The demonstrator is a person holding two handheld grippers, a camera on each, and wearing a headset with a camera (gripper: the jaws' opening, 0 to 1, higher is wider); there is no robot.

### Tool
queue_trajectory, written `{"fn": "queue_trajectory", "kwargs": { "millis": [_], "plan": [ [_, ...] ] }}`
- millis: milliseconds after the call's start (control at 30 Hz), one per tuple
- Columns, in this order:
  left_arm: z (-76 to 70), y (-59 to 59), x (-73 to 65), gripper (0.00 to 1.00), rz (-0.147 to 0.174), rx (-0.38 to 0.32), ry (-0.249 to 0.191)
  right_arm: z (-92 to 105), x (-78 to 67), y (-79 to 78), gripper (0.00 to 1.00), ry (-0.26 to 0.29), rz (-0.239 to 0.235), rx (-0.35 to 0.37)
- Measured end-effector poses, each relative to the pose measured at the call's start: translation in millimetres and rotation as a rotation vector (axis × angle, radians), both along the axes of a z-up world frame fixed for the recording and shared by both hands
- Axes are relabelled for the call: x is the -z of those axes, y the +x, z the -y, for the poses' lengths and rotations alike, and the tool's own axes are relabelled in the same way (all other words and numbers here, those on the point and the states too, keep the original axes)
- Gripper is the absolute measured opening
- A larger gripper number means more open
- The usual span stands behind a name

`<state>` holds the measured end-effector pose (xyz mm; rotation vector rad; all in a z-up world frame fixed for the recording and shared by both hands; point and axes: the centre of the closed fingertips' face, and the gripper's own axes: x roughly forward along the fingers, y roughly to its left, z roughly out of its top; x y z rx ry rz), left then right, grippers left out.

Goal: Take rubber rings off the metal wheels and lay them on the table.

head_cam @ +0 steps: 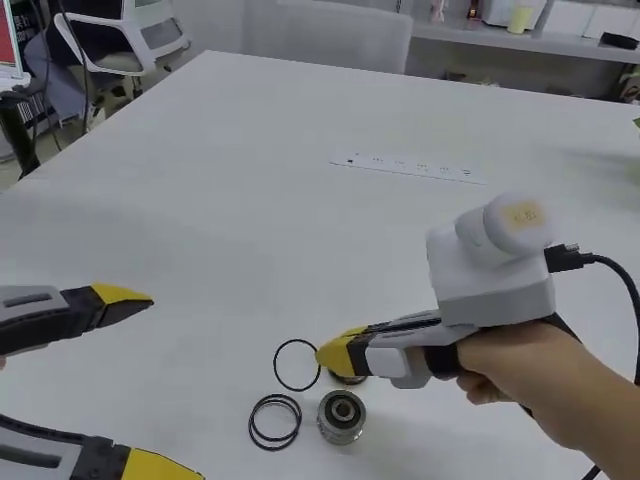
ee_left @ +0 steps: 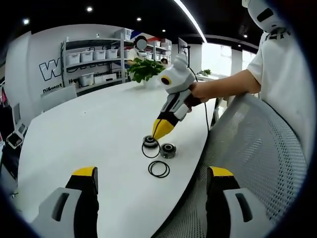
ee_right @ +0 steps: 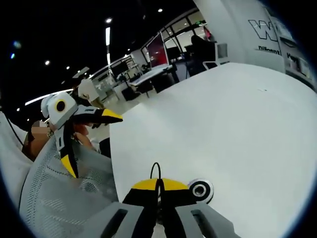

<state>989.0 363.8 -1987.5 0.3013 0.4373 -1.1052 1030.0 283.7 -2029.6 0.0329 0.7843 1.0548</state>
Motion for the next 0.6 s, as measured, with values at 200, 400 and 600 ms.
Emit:
{"fn": "queue_trajectory", "kwargs": {
  "millis": [200, 400, 600],
  "plan": [
    [0.0, -0.2, 5.0, 0.9, -0.018, -0.001, 0.005, -11.8, 5.6, -11.3, 0.0, -0.021, -0.002, -0.054],
    [-3.9, 1.1, 10.7, 0.9, -0.032, -0.017, 0.026, -17.7, 13.0, -18.0, 0.0, -0.041, -0.008, -0.089],
    [-4.2, 0.9, 12.0, 0.89, -0.04, -0.022, 0.022, -15.8, 25.8, -20.1, 0.0, -0.075, -0.007, -0.103]
  ]
}}
